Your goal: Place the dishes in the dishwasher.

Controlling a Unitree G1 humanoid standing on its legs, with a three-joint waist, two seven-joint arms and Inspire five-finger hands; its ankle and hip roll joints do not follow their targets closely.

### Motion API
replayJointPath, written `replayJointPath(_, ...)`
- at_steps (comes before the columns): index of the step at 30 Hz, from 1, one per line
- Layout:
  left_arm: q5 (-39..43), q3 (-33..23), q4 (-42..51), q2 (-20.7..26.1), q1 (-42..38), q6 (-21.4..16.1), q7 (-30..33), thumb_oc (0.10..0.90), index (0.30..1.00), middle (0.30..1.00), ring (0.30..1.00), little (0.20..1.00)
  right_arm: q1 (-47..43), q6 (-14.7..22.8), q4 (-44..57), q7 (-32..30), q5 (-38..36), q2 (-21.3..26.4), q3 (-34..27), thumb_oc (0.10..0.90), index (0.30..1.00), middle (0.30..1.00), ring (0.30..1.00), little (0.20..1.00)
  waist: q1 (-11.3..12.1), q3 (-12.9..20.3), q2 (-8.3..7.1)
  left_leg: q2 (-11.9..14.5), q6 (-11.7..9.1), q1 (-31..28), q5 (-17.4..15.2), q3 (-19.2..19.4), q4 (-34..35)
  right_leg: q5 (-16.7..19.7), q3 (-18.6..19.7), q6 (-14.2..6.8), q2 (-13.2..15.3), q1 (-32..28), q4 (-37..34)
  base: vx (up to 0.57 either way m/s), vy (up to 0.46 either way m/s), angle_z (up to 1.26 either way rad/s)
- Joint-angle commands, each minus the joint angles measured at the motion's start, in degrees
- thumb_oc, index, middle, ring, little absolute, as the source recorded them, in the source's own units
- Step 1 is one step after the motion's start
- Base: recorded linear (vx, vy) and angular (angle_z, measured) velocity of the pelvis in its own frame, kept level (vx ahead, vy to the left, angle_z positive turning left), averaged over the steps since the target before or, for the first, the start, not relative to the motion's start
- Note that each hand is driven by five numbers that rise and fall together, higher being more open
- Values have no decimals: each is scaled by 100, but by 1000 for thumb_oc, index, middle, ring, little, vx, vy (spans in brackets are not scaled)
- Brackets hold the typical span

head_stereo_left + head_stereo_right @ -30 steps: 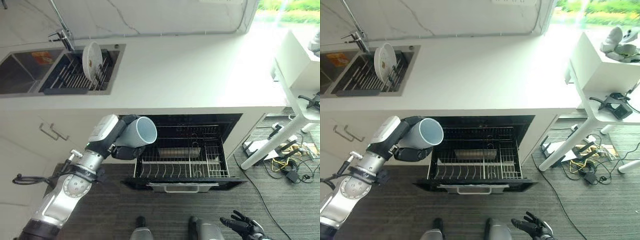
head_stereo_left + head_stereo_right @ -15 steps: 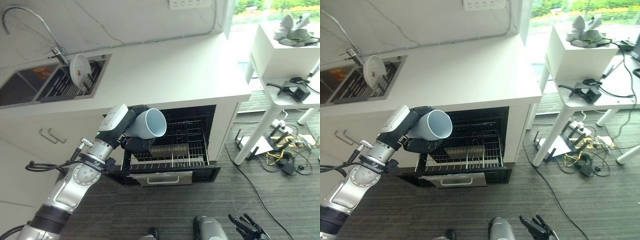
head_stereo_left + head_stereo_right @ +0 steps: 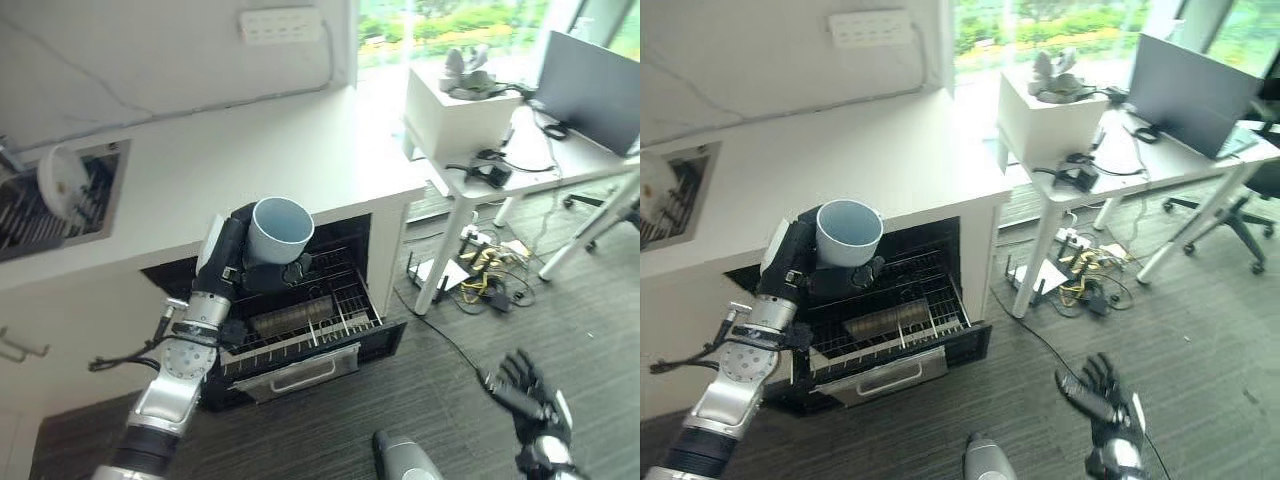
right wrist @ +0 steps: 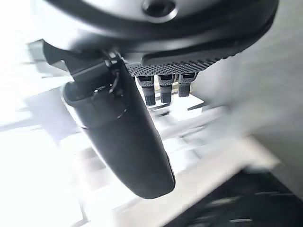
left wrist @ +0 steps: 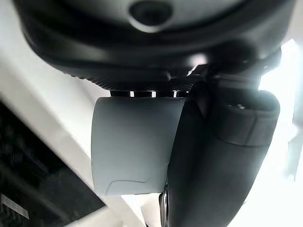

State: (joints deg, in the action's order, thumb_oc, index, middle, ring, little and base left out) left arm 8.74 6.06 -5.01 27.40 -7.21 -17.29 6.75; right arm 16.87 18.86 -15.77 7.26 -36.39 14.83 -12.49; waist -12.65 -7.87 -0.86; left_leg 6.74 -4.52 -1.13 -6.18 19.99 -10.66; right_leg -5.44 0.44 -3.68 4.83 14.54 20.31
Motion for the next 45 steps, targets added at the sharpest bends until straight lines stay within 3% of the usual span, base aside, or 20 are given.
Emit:
replayJointPath(1,734,-511,147,-22,-217,-324,694,400,300,300,300,300,-194,673,474,-118,318,339,-376,800,900,900,900,900,-103,223,-79,-53,328,322,-688,-460,-653,4,-178,-704,379,-531,-312,2,47,-32)
replayJointPath(4,64,-534,-8,-428,-95,-474,1776,400,300,300,300,300,-298,765,1706,-73,201,527,-396,800,900,900,900,900,-174,175,-91,-84,365,141,-738,-292,-653,43,-93,-699,362,-579,-312,-18,58,-38)
replayJointPath(10,-1390,-481,66,-496,-110,-498,3007,400,300,300,300,300,-490,841,2773,441,-88,706,-116,800,900,900,900,900,-133,202,-94,-102,363,107,-759,-215,-653,46,-129,-688,388,-565,-312,-38,25,-15)
replayJointPath(12,-1584,-442,88,-485,-127,-514,3155,400,300,300,300,300,-555,809,2900,540,-102,721,-21,800,900,900,900,900,-111,209,-92,-105,361,111,-769,-228,-653,34,-154,-690,397,-570,-312,-31,1,-13)
replayJointPath(19,-2842,-212,205,-415,-211,-362,4425,400,300,300,300,300,-1265,209,3374,787,47,762,1038,800,900,900,900,900,244,282,-92,-113,299,318,-690,-474,-653,16,-374,-641,451,-554,-312,-22,-13,1)
replayJointPath(29,-3498,190,468,-496,-21,-339,4739,400,300,300,300,300,-1753,102,3430,372,433,741,2127,800,900,900,900,900,735,345,-134,-116,194,549,-638,-892,-653,-135,-865,-595,575,-737,-312,26,-24,43)
replayJointPath(45,-3878,740,561,-496,-23,-568,4692,400,300,300,300,300,-2372,-1,3255,3,588,713,2999,800,900,900,900,900,1284,339,-161,-266,158,760,-580,-1449,-653,-276,-1212,-517,606,-960,-312,12,-18,25)
